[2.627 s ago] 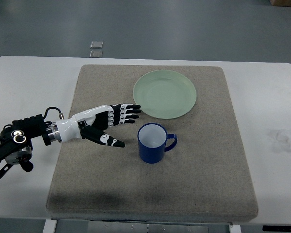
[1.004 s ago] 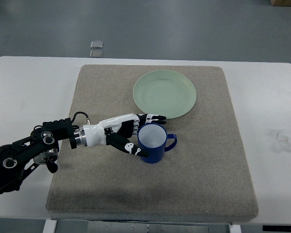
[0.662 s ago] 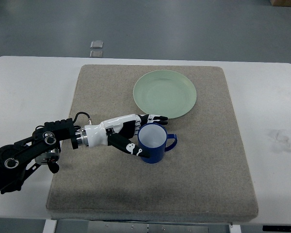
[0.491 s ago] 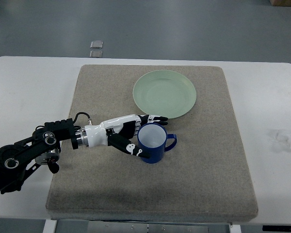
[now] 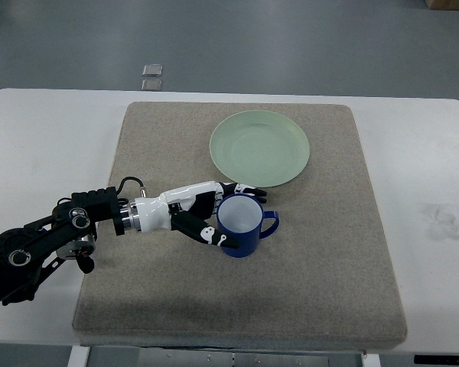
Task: Place cup left of plate with left hand
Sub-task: 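Close the left hand fingers around the blue mug body, then lift the blue mug and carry it past the plate, away from it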
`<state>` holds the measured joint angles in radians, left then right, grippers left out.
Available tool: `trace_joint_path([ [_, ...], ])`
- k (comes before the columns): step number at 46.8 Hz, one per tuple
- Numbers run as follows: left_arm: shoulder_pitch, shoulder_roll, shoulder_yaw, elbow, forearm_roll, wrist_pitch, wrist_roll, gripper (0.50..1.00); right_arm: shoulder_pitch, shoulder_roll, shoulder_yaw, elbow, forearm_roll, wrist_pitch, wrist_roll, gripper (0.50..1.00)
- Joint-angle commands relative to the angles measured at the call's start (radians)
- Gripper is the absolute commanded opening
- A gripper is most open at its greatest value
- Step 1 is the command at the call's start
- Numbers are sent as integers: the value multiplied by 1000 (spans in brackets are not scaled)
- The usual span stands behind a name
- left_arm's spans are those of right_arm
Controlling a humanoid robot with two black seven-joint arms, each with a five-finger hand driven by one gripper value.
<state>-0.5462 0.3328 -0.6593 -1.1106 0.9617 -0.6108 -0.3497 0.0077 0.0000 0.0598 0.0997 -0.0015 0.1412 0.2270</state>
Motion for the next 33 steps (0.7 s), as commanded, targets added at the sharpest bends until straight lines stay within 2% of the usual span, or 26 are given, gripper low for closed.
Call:
trace_joint_path([
  [1, 0, 0, 0, 0, 2, 0, 0, 904, 0, 0, 0, 0, 0, 0, 0, 932],
  [18, 0, 0, 0, 0, 5, 0, 0, 855, 0, 0, 0, 0, 0, 0, 0, 932],
  [27, -1, 0, 0, 0, 5, 0, 0, 774, 0, 0, 0, 0, 0, 0, 0, 932],
  [32, -1, 0, 0, 0, 5, 0, 0, 701, 0, 0, 0, 0, 0, 0, 0, 932],
  [33, -1, 0, 0, 0, 5, 0, 0, 698, 0, 0, 0, 0, 0, 0, 0, 932],
])
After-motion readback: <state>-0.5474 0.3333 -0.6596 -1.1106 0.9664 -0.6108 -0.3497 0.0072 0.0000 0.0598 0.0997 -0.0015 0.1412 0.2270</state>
